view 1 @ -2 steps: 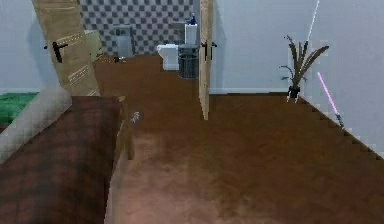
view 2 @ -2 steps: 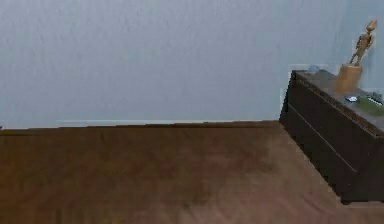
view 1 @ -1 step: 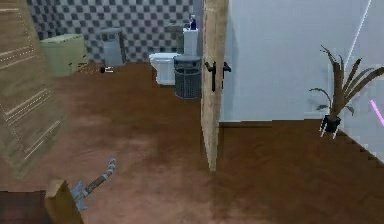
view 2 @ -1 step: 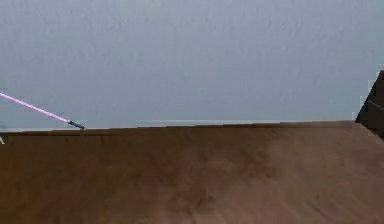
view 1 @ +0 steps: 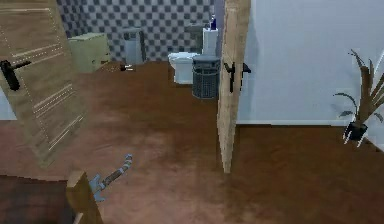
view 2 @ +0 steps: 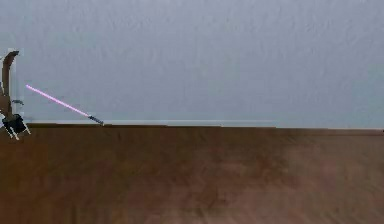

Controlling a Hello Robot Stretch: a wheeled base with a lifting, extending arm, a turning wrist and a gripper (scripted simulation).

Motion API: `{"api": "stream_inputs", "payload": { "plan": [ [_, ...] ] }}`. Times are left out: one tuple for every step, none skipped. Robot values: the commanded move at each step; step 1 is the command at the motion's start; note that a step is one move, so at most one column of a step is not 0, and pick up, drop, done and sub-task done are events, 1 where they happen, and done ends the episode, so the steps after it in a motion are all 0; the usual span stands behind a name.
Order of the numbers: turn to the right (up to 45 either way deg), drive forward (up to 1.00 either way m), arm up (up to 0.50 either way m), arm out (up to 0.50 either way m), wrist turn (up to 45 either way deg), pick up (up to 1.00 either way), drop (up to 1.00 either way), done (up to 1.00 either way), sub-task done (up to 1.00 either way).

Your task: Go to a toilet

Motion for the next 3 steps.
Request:
{"api": "stream_inputs", "payload": {
  "plan": [
    [0.0, 0.75, 0.00, 0.00, 0.0, 0.00, 0.00, 0.00, 0.00],
    [-6.0, 0.00, 0.00, 0.00, 0.0, 0.00, 0.00, 0.00, 0.00],
    [0.0, 0.55, 0.00, 0.00, 0.0, 0.00, 0.00, 0.00, 0.00]
  ]
}}
